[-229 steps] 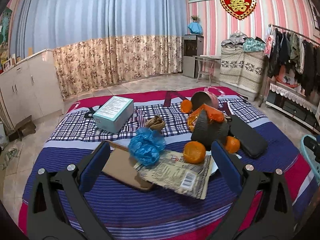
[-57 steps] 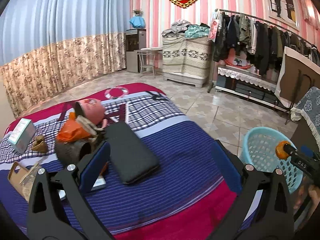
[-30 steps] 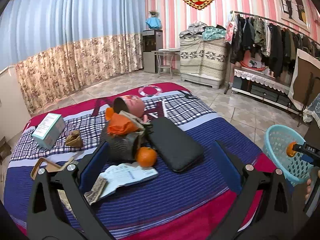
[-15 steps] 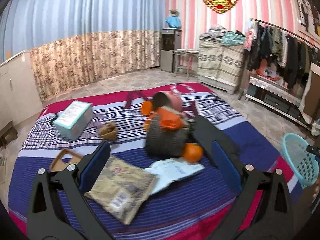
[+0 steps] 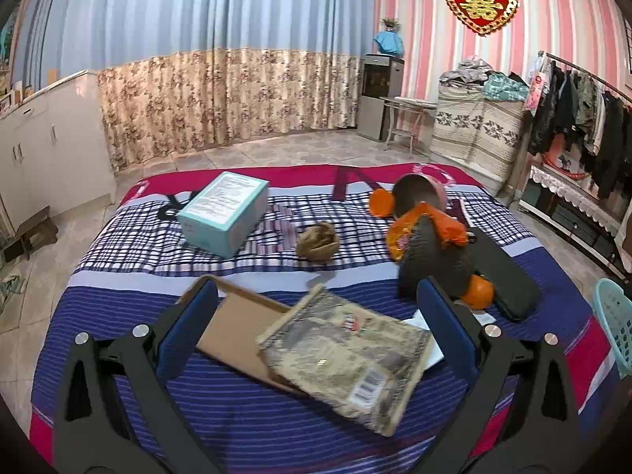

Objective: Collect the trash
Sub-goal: 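Return both tools over the bed and approach the orange and papers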

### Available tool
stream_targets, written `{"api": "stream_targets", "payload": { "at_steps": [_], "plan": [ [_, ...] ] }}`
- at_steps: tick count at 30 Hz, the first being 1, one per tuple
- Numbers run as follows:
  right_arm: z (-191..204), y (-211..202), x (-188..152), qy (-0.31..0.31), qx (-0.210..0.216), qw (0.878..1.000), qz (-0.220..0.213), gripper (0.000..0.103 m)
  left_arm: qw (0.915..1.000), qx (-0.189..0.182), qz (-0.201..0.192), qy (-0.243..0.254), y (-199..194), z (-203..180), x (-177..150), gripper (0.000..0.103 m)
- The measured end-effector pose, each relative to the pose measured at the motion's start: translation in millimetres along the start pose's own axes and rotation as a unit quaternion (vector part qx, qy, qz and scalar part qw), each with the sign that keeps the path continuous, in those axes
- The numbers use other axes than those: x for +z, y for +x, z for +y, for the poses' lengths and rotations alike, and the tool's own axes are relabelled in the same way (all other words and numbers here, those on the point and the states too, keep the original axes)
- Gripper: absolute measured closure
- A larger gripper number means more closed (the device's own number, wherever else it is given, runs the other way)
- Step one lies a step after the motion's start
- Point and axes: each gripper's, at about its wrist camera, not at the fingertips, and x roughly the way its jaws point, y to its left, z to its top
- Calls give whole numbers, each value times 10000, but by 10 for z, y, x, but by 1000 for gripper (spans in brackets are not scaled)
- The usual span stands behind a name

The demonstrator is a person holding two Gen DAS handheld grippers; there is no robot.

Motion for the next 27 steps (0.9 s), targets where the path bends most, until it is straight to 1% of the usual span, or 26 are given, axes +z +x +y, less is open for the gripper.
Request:
{"api": "stream_targets", "payload": {
  "at_steps": [5, 9, 11, 16, 21, 25, 27],
  "plan": [
    [341, -102, 5, -309, 319, 9989, -163, 7, 9998, 93, -103, -122, -35, 209, -6, 6],
    [607, -146, -12, -648, 475, 9964, -278, 7, 9995, 224, -150, -146, -27, 339, 7, 6],
    [748, -175, -20, -855, 481, 9946, -345, 7, 9994, 265, -168, -167, -15, 397, -1, 6],
    [991, -232, -39, -1140, 611, 9906, -450, 6, 9991, 324, -157, -224, 57, 521, -61, 6],
    [1290, -192, -109, -1281, 833, 9877, -341, 6, 9986, 455, -135, -229, 90, 622, -85, 5],
    [1627, -138, -179, -1507, 1280, 9799, -251, 6, 9980, 547, -156, -258, 76, 719, -82, 5],
    [1816, -106, -229, -1654, 1437, 9756, -166, 7, 9977, 616, -159, -242, 74, 780, -96, 5]
  ]
}}
